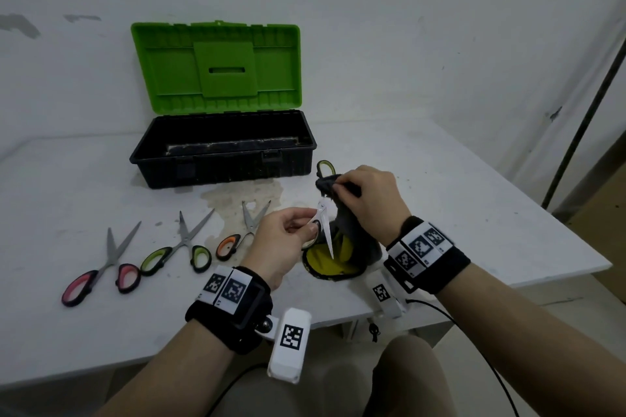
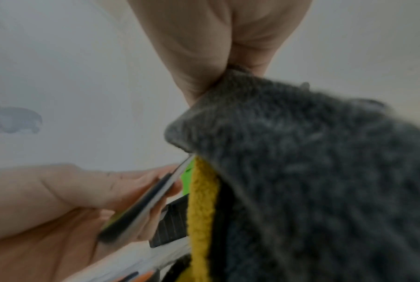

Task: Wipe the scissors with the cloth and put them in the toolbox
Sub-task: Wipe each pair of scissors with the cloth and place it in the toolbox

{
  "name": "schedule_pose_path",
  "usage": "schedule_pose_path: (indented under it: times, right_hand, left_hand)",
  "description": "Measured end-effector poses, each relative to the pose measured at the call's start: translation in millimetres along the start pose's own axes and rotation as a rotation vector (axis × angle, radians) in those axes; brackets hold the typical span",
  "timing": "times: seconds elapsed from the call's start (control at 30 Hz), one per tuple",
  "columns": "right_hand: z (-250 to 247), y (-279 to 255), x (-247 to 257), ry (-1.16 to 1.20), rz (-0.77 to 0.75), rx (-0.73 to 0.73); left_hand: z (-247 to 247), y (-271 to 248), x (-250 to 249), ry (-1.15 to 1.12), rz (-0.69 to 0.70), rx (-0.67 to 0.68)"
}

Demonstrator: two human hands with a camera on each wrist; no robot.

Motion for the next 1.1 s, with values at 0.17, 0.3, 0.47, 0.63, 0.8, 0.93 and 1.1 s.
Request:
schedule_pose_path:
  times: [0.17,0.3,0.47,0.63,0.8,0.93,1.1]
  right_hand:
    - [5,-7,15,0.039,-0.17,0.113]
    - [13,-8,11,0.022,-0.149,0.154]
    - [-14,0,-15,0.068,0.042,-0.062]
    - [-29,-7,-24,0.216,0.112,-0.154]
    - [-25,-11,-32,0.279,0.14,-0.152]
    - [-24,-11,-29,0.303,0.123,-0.152]
    - [-22,-10,-26,0.326,0.1,-0.125]
  left_hand:
    - [0,2,0,-0.059,0.0,0.007]
    - [0,1,3,-0.054,-0.008,0.005]
    - [-7,1,11,-0.054,-0.116,-0.009]
    - [-17,8,18,-0.292,-0.296,-0.047]
    - [-21,12,13,-0.384,-0.341,-0.027]
    - [-27,13,9,-0.355,-0.299,-0.004]
    - [-34,14,0,-0.269,-0.245,0.014]
Point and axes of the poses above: each hand's wrist, its own y-axis towards the middle knuckle, its own z-axis out of the palm, x = y × z, the point moved 5 cm from there along y, towards the middle knuckle, and after that the axes turned 3 degrees about x, right-handed, at the moved point
